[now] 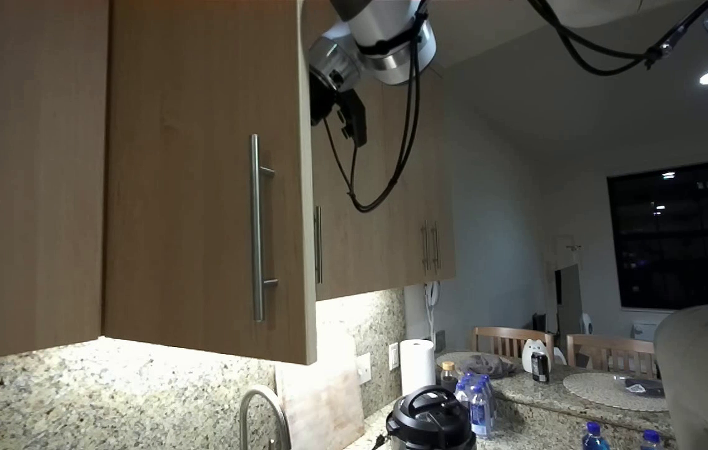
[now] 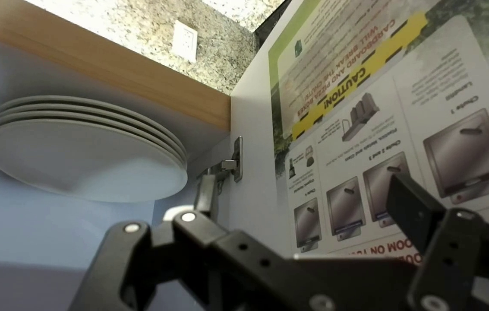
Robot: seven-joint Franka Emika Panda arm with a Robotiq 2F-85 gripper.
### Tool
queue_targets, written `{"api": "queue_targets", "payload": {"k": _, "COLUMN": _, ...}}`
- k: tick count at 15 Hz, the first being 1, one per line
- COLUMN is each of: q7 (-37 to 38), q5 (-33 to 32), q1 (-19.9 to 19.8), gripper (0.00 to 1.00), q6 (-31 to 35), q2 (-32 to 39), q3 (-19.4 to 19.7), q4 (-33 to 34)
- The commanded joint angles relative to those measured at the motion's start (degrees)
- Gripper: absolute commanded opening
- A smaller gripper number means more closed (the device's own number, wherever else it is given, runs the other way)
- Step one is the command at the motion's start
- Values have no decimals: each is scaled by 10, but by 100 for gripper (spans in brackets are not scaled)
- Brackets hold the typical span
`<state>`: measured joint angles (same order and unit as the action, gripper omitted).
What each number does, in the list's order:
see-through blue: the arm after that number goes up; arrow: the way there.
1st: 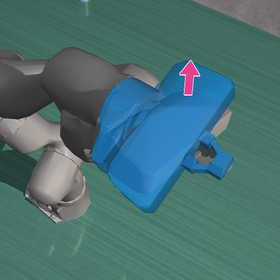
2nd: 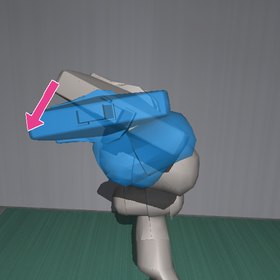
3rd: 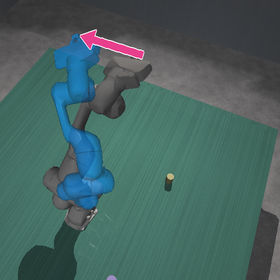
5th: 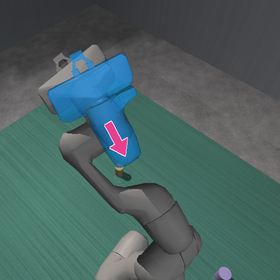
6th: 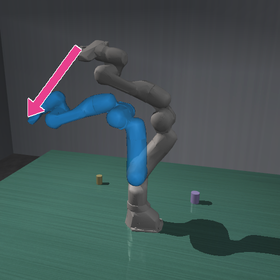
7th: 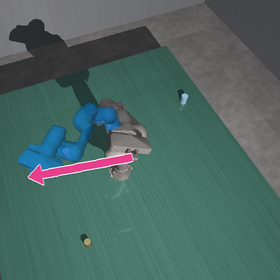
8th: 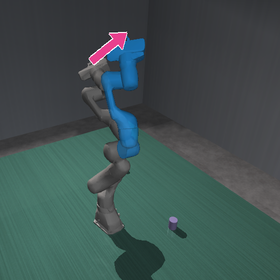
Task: Open the cupboard door
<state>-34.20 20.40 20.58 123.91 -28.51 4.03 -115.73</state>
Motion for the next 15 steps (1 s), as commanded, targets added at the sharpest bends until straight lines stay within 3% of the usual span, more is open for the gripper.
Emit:
{"api": "queue_targets", "payload": {"k": 1, "q7": -20, "q5": 16, "q1": -1, "gripper": 100, "q6": -6, "q2": 13, "q3": -10, "q4": 14}}
{"api": "queue_targets", "payload": {"k": 15, "q7": -15, "q5": 14, "q1": -1, "gripper": 100, "q6": -4, "q2": 45, "q3": -35, "q4": 42}}
